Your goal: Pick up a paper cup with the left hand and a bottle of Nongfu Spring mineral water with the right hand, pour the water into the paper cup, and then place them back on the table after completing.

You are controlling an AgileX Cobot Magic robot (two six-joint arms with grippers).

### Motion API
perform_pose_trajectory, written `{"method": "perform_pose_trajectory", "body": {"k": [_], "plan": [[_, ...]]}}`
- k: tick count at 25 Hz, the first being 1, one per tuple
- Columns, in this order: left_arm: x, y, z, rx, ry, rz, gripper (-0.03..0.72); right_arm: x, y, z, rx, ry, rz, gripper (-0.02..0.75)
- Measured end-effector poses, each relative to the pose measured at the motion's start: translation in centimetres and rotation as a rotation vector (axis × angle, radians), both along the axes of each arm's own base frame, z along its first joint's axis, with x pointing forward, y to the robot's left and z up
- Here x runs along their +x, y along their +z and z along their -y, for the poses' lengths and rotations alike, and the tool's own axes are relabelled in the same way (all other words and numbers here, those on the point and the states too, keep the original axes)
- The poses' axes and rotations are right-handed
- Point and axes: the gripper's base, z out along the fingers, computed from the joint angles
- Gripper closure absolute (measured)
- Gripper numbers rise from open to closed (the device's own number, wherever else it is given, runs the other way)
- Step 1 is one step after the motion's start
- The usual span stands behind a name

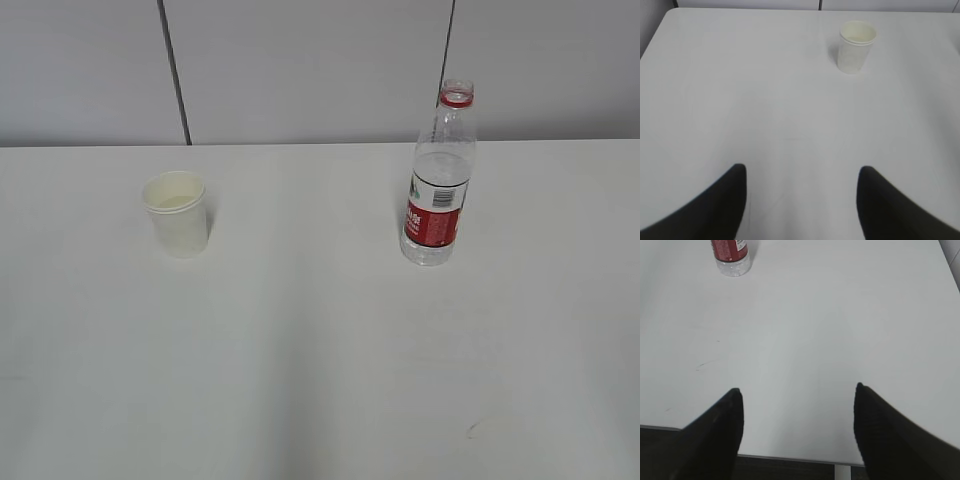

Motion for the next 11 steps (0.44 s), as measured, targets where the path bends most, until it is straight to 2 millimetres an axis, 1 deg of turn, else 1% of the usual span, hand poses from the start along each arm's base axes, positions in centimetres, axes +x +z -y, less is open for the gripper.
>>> {"method": "perform_pose_trajectory", "body": {"k": [11], "plan": [[0.00, 0.00, 0.00, 0.000, 0.000, 0.000, 0.251, 0.00, 0.00, 0.00, 0.002, -0.001, 0.000, 0.224]]}}
